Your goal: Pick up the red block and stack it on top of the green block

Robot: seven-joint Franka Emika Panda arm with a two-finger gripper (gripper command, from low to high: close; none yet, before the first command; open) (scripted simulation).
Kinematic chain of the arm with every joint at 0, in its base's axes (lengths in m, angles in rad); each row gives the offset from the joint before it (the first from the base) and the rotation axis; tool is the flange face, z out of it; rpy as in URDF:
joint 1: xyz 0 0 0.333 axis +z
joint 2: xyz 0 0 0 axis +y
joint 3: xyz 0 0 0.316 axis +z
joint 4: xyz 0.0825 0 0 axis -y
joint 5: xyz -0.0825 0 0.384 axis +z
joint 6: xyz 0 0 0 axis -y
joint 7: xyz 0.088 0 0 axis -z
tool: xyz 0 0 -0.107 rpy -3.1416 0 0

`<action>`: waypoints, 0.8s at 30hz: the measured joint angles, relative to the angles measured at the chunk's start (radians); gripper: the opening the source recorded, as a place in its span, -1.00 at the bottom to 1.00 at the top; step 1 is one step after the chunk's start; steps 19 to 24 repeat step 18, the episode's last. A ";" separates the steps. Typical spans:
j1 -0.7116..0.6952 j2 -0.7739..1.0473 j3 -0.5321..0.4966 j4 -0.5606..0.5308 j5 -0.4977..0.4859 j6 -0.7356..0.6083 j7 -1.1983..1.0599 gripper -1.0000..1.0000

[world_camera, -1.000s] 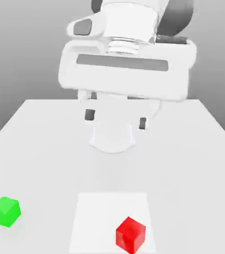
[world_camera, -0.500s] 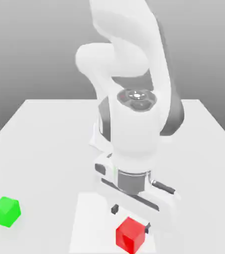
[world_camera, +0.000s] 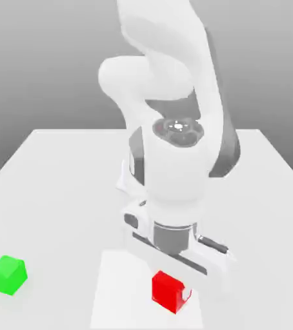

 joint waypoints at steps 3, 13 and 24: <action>-0.079 -0.025 -0.074 -0.001 0.032 -0.023 0.017 -1.00; -0.310 0.022 -0.281 0.011 0.143 0.017 0.052 -1.00; -0.318 0.078 -0.275 0.015 0.158 0.069 0.043 1.00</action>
